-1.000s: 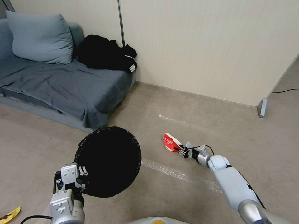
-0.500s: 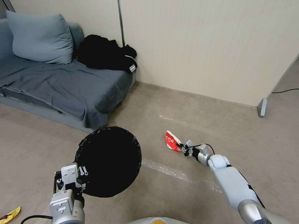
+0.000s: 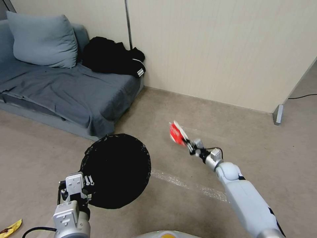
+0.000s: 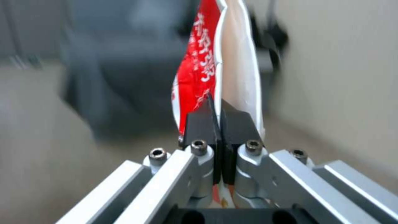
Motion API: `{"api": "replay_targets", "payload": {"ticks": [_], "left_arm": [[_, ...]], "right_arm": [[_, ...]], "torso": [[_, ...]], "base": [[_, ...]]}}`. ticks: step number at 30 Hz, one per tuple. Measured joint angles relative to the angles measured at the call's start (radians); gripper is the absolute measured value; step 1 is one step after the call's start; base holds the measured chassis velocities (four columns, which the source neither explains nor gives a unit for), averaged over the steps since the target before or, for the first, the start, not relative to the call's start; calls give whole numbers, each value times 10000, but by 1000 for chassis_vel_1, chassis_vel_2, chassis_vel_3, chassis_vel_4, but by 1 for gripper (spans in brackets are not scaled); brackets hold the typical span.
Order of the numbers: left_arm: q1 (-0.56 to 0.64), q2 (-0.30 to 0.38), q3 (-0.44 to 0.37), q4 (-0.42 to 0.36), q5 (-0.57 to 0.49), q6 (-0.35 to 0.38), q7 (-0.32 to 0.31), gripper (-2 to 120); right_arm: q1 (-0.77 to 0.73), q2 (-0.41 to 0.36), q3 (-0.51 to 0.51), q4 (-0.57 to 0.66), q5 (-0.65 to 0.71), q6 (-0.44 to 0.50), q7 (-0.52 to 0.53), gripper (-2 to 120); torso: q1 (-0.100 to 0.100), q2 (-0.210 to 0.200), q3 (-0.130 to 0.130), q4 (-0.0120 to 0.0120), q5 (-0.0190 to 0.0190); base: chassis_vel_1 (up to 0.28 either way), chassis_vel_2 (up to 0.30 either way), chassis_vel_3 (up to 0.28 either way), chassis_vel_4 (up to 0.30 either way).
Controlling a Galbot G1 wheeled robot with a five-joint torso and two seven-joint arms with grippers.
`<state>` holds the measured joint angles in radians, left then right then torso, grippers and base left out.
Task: Pick up the trash bin, then pick up the garbage from the floor and place it into the trash bin.
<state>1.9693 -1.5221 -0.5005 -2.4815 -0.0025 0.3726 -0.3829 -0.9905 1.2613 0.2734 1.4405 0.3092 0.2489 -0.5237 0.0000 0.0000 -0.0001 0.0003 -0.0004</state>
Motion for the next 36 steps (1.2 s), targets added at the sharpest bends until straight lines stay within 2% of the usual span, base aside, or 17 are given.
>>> {"api": "replay_targets", "payload": {"ticks": [2,3,5,9,10,13,19,22,30,36], "left_arm": [[-78,40,5,154,-10,27,37,1],[-78,40,5,154,-10,27,37,1],[-159,71,22,259,-17,68,78,1],[-213,97,88,321,-13,105,116,1],[-236,106,133,349,-2,120,140,1],[-243,113,202,367,14,123,155,1],[-221,115,369,369,67,124,176,1],[-200,114,424,357,95,125,177,1],[-157,104,404,221,110,139,179,1],[-141,63,412,146,156,155,179,1]], "right_arm": [[-488,-193,-168,1765,586,-207,26,0],[-488,-193,-168,1765,586,-207,26,0],[-1101,-455,-471,3720,1117,-473,25,0],[-1677,-813,-971,4886,1460,-653,102,0],[-2094,-1116,-1396,5402,1553,-708,208,0],[-2590,-1521,-1933,5817,1515,-746,286,0],[-2963,-1932,-2641,5748,942,-762,263,0],[-2903,-1932,-2957,5263,623,-757,207,0],[-2763,-1709,-3190,4315,234,-564,108,0],[-2685,-1624,-3195,4083,51,-513,84,0]], "torso": [[0,0,0,-1,1],[0,0,0,-1,1],[0,0,0,-4,2],[-1,1,0,-4,3],[-1,0,0,-4,4],[0,0,0,-5,4],[0,0,0,-3,4],[0,0,0,-2,4],[0,0,0,-3,5],[0,0,1,-2,4]], "base": [[0,0,0,0],[0,0,0,0],[0,0,0,0],[0,0,0,0],[0,0,0,0],[0,0,0,0],[0,0,0,0],[0,0,0,0],[0,0,0,0],[0,0,0,0]]}}
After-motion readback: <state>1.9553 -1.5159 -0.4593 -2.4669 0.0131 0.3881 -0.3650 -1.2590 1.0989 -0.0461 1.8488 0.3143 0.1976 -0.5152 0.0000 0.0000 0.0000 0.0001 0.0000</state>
